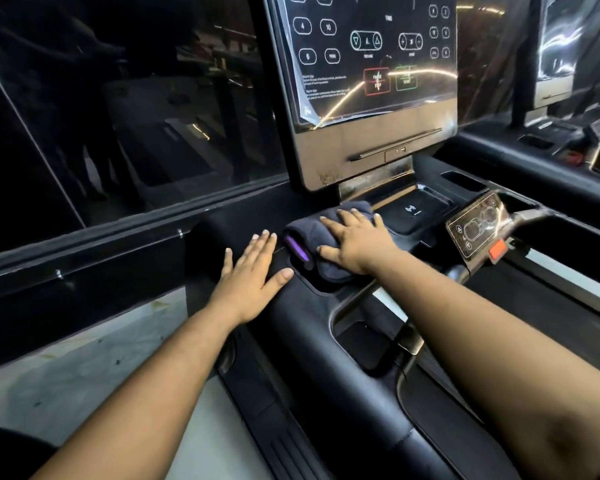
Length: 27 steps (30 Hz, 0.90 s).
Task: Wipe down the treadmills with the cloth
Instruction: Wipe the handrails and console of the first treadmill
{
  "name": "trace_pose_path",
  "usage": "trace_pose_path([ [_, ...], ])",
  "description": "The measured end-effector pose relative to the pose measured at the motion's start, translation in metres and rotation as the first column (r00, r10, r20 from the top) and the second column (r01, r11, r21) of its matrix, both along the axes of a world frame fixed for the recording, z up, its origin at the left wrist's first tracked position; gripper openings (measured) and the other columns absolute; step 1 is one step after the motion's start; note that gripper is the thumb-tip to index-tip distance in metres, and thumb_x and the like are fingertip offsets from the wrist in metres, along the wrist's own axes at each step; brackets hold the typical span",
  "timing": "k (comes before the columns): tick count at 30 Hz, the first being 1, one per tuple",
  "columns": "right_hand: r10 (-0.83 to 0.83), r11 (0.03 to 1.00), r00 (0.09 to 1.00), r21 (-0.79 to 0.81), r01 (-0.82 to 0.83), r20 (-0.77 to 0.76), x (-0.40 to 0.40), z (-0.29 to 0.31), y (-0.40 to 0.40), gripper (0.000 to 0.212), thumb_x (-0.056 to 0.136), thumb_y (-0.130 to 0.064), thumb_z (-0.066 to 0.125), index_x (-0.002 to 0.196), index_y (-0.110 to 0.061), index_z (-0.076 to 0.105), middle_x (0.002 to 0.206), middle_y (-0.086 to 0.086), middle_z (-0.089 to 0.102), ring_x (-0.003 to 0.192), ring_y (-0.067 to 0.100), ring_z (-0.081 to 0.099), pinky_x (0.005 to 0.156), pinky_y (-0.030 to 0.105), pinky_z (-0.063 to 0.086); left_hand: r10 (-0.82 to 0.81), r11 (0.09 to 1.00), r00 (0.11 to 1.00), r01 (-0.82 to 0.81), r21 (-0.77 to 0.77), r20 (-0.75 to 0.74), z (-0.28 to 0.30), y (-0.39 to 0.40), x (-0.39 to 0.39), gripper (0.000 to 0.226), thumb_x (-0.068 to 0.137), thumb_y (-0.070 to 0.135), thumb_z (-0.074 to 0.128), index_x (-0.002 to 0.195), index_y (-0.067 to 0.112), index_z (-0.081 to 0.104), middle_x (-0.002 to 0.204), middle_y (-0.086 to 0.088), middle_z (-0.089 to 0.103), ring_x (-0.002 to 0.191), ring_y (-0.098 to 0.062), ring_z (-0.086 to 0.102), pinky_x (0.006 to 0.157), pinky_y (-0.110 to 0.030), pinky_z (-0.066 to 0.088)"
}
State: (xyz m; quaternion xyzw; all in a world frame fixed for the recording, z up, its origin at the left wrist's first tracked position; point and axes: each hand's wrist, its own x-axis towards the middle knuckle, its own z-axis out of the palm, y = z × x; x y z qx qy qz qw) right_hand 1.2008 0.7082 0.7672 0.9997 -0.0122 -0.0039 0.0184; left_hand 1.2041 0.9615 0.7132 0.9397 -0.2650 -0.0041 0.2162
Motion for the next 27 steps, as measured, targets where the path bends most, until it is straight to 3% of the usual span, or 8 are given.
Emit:
trace_pose_path([
  [3,-0.107,0.994,0.994,0.034,0.107,-0.013,-0.029,0.005,-0.024,0.08,0.09,-0.075,0.042,0.16,-0.039,0.024,0.168,0.005,0.023,0.154,0.028,0.016,0.122,0.061,0.015,-0.044,0.997,0.999,0.043,0.057,0.014,0.002,-0.002,-0.001,0.089,0.09,0.075,0.017,0.163,0.028,-0.004,0.169,0.011,-0.011,0.154,-0.005,-0.014,0.124,-0.052,-0.012],
  [5,-0.137,0.99,0.99,0.031,0.138,-0.008,-0.056,0.004,-0.02,0.09,0.082,-0.082,0.031,0.16,-0.038,0.025,0.167,0.007,0.024,0.154,0.032,0.018,0.121,0.06,0.018,-0.069,0.996,0.997,0.068,0.064,0.02,0.005,-0.004,0.0,0.092,0.087,0.079,0.012,0.162,0.028,-0.004,0.169,0.011,-0.011,0.154,-0.005,-0.015,0.124,-0.053,-0.013],
  [9,-0.045,0.999,0.999,0.025,0.045,-0.004,-0.108,-0.008,0.034,0.108,0.065,-0.085,0.009,0.158,-0.036,0.031,0.169,0.004,0.023,0.155,0.036,0.012,0.121,0.062,0.014,-0.119,0.993,0.992,0.12,-0.021,0.045,0.007,-0.003,0.001,0.105,0.078,0.09,-0.002,0.162,0.027,-0.002,0.17,0.01,-0.007,0.155,-0.007,-0.01,0.124,-0.055,-0.009],
  [12,0.028,0.998,0.999,0.05,-0.027,-0.024,-0.122,-0.016,0.053,0.111,0.067,-0.09,0.01,0.161,-0.032,0.023,0.169,0.001,0.023,0.156,0.036,0.009,0.122,0.063,0.011,-0.12,0.988,0.992,0.122,-0.098,0.024,-0.001,0.008,-0.002,0.111,0.074,0.095,-0.001,0.162,0.027,-0.001,0.17,0.01,-0.004,0.156,-0.007,-0.007,0.125,-0.055,-0.005],
  [16,0.069,0.997,0.996,0.05,-0.067,-0.048,-0.133,-0.012,0.036,0.106,0.074,-0.088,0.006,0.164,-0.032,0.009,0.171,0.003,0.013,0.156,0.038,0.005,0.123,0.061,0.014,-0.115,0.992,0.993,0.116,-0.051,0.015,-0.008,0.017,-0.01,0.117,0.07,0.098,-0.003,0.162,0.026,-0.002,0.17,0.009,-0.004,0.156,-0.007,-0.007,0.125,-0.055,-0.005],
  [21,0.123,0.991,0.992,0.05,-0.121,-0.035,-0.165,-0.027,0.061,0.086,0.093,-0.073,0.024,0.163,-0.033,-0.006,0.172,0.01,0.004,0.155,0.045,0.0,0.122,0.065,0.011,-0.119,0.985,0.992,0.122,-0.121,0.036,-0.015,0.017,-0.016,0.113,0.073,0.097,0.0,0.162,0.027,0.0,0.17,0.01,-0.003,0.155,-0.005,-0.008,0.125,-0.055,-0.007],
  [24,0.161,0.987,0.987,-0.015,-0.161,0.006,-0.126,-0.023,0.065,0.087,0.091,-0.076,0.029,0.163,-0.038,-0.001,0.171,0.008,0.014,0.157,0.038,0.005,0.12,0.07,-0.001,-0.093,0.965,0.995,0.098,-0.245,0.033,-0.012,0.017,-0.012,0.112,0.078,0.094,0.009,0.162,0.021,0.004,0.17,0.006,0.003,0.153,-0.003,-0.003,0.124,-0.053,-0.005],
  [27,0.097,0.995,0.995,-0.019,-0.097,0.002,-0.092,-0.02,0.073,0.087,0.092,-0.075,0.034,0.163,-0.031,0.01,0.165,0.011,0.032,0.153,0.034,0.024,0.121,0.064,0.008,-0.07,0.948,0.997,0.07,-0.312,0.011,-0.005,0.012,-0.012,0.112,0.079,0.091,0.017,0.162,0.016,0.006,0.17,0.003,0.006,0.151,-0.002,0.0,0.125,-0.051,-0.004],
])
